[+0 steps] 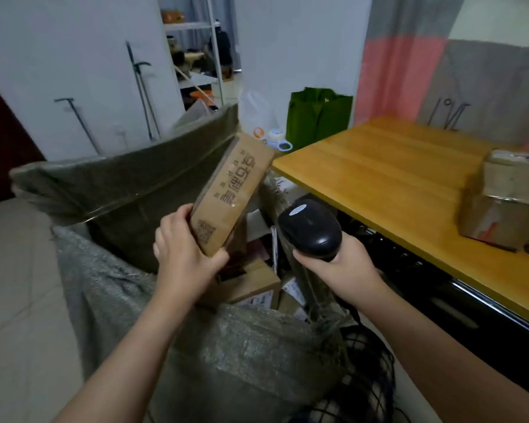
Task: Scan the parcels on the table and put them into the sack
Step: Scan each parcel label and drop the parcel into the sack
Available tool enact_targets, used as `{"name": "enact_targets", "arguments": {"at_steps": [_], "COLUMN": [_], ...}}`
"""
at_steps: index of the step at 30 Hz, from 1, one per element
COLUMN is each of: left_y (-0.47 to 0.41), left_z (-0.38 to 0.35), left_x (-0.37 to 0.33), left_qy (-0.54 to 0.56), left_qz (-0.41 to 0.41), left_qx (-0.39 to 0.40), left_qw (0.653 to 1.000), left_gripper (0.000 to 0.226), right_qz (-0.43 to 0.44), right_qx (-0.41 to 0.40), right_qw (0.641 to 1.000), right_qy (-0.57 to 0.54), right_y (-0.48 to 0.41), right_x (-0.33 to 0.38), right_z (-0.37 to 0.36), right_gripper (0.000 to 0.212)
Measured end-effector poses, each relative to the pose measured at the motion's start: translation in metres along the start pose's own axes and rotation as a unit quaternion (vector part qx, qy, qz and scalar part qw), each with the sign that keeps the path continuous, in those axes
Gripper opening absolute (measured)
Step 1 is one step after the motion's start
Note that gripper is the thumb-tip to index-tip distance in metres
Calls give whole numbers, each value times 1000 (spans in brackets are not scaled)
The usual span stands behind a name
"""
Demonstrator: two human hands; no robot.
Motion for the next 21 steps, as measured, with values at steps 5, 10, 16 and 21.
{"name": "enact_targets", "arguments": {"at_steps": [5, 10, 16, 21], "left_y": [-28, -76, -127, -124], "left_z": [-17, -53, -84, -80], "left_x": [38, 40, 44, 35], "left_qy": [-209, -229, -301, -377], "left_qz": [-23, -34, 7, -2], "left_qx": [3, 51, 103, 71], "left_qw": [978, 971, 948, 923], "left_gripper": [93, 81, 67, 65], "right_qz": [-28, -75, -101, -100], "right_qx": [-12, -24, -38, -57], "right_qw": [999, 997, 994, 993], "right_qy": [13, 22, 21, 13], "right_y": [-16, -24, -32, -31], "right_x": [-21, -44, -62, -66], "right_z": [-23, -33, -33, -20], "right_gripper": [38, 44, 42, 37]}}
Point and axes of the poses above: each hand's wrist, its own y-axis away from the middle knuckle, its own z-axis out of the back of the hand, x = y × z, the point moved 4 cm from there along -y, towards the middle knuckle, and after that the axes turned 14 degrees about z, right-handed, at the moved point
